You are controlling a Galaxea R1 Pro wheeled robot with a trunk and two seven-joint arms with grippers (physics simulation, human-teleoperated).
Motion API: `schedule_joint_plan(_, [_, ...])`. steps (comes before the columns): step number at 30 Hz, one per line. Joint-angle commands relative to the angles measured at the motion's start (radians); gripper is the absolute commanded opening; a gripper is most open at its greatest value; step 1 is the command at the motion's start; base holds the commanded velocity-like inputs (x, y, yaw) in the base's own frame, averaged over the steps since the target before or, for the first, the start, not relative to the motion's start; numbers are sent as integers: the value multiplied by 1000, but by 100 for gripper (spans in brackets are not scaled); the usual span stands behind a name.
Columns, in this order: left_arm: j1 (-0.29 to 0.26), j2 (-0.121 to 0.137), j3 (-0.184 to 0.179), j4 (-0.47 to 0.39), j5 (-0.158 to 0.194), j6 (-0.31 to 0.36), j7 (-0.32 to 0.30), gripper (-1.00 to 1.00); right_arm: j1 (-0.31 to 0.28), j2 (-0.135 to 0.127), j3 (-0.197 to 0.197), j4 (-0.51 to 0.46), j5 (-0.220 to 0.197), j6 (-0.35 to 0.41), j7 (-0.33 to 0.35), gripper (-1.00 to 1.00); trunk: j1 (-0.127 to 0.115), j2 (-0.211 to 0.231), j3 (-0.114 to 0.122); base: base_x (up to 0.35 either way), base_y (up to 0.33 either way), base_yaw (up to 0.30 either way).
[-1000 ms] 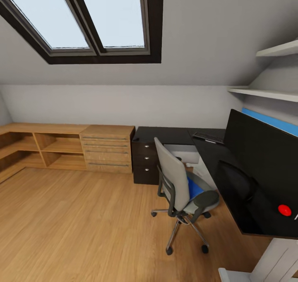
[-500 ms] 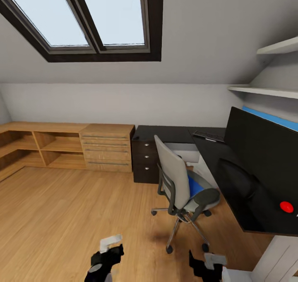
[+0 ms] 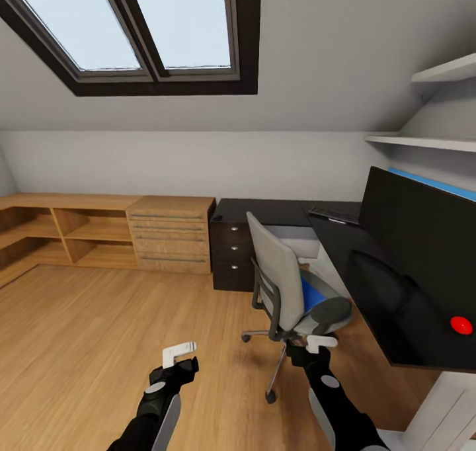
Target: In the bedroom, organize the workspace by keeping the computer under the desk, ensuring the monitor is on the desk, placing the keyboard on the desk next to the monitor, placing the mouse on the desk next to the keyboard, moving the folder from the swivel chair onto the desk next to the mouse, stacking the notebook on top of the folder with the pen on top of the notebook, and positioning the swivel chair next to the desk.
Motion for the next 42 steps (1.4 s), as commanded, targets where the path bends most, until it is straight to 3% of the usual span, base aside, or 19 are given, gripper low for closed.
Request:
schedule_joint_plan(1, [-1,3,-3,-4,10,3,9,100,-2,3,-3,2,0,0,0,100,4,-8,-4,0,0,0])
schedule_joint_plan(7, [3,6,-4,-83,7,2,7,100,-3,4,-5,4,-1,1,-2,100,27,-50,-23,0,0,0])
schedule_joint_plan(16, [12,5,-9,-119,8,3,8,100,11,7,-5,-36,-2,-2,-7,100,61,-113,-51,0,0,0])
schedule_joint_plan(20, [52,4,-11,-192,7,5,8,100,69,7,-5,-135,-2,-1,-8,100,77,-141,-64,0,0,0])
schedule_joint_plan(23, [115,4,-18,-296,7,10,8,100,155,7,-4,-278,-2,3,-8,100,88,-162,-73,0,0,0])
schedule_joint_plan(28, [161,5,-44,-362,7,12,25,100,282,9,-2,-459,-4,4,-7,100,107,-197,-89,0,0,0])
schedule_joint_plan(34, [167,5,-49,-371,8,13,79,100,312,13,-1,-492,-4,4,-5,100,130,-239,-108,0,0,0])
schedule_joint_plan(42, [168,5,-65,-372,8,13,96,100,317,14,3,-499,-4,1,-1,100,161,-295,-133,0,0,0])
